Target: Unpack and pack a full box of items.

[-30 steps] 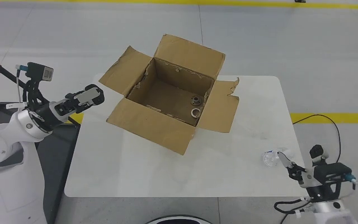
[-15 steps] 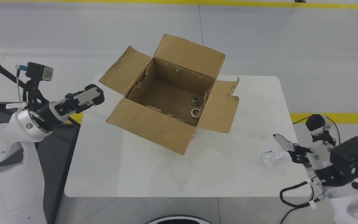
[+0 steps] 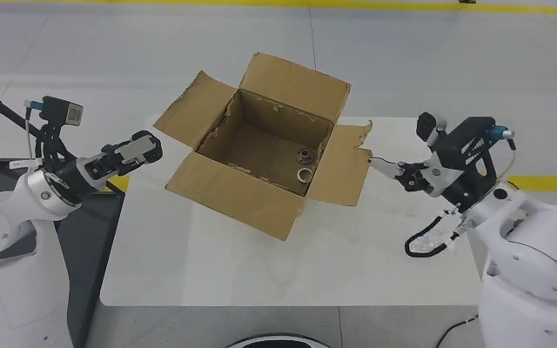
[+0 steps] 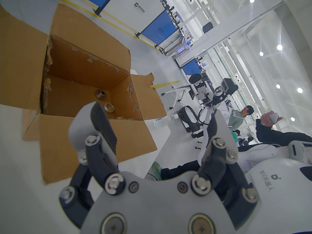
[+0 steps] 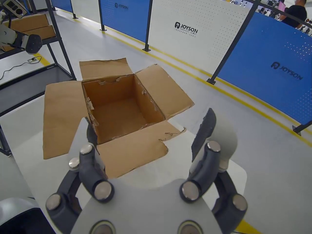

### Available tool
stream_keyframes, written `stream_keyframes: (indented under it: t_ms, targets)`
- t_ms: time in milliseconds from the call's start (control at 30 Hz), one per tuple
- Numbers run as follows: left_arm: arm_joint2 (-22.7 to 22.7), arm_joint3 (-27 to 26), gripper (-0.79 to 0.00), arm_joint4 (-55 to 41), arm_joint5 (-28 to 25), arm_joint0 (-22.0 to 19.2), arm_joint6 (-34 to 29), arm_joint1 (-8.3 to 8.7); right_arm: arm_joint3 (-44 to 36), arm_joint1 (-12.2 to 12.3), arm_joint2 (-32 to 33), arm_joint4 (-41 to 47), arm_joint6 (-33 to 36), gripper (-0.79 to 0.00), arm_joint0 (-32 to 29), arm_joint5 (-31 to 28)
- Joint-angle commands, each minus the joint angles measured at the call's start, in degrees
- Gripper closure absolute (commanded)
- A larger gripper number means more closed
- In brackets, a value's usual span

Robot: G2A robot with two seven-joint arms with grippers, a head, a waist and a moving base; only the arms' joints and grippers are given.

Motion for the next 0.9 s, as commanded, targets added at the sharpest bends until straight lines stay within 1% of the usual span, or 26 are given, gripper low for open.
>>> stream_keyframes:
  t_ms: [0,200,300,400,467,600,700,800,867]
  targets:
    - [0.00,0.00,-0.785,0.00,0.00,0.00,0.00,0.00,-0.01,0.00,0.01,-0.01,-0.01,-0.785,-0.02,-0.02]
    - [0.00,0.00,-0.785,0.00,0.00,0.00,0.00,0.00,-0.10,0.02,-0.44,0.91,-0.78,-0.785,-0.49,0.60]
    - [0.00,0.00,-0.785,0.00,0.00,0.00,0.00,0.00,0.54,0.43,-1.21,1.32,-0.33,-0.785,2.66,-0.59]
    - [0.00,0.00,-0.785,0.00,0.00,0.00,0.00,0.00,5.14,0.93,-3.85,2.86,1.96,-0.785,9.88,-3.44]
    - [0.00,0.00,-0.785,0.00,0.00,0.00,0.00,0.00,9.19,1.22,-6.59,4.40,4.22,-0.785,15.86,-5.91]
    - [0.00,0.00,-0.785,0.00,0.00,0.00,0.00,0.00,18.89,1.47,-13.48,8.04,8.85,-0.785,27.91,-10.31]
    - [0.00,0.00,-0.785,0.00,0.00,0.00,0.00,0.00,26.16,1.32,-18.99,9.35,10.77,-0.785,35.90,-12.80]
    - [0.00,0.00,-0.785,0.00,0.00,0.00,0.00,0.00,32.80,1.27,-26.69,8.16,10.60,-0.785,42.46,-12.98]
    - [0.00,0.00,-0.785,0.00,0.00,0.00,0.00,0.00,36.89,1.18,-30.33,7.70,9.87,-0.785,46.21,-13.71]
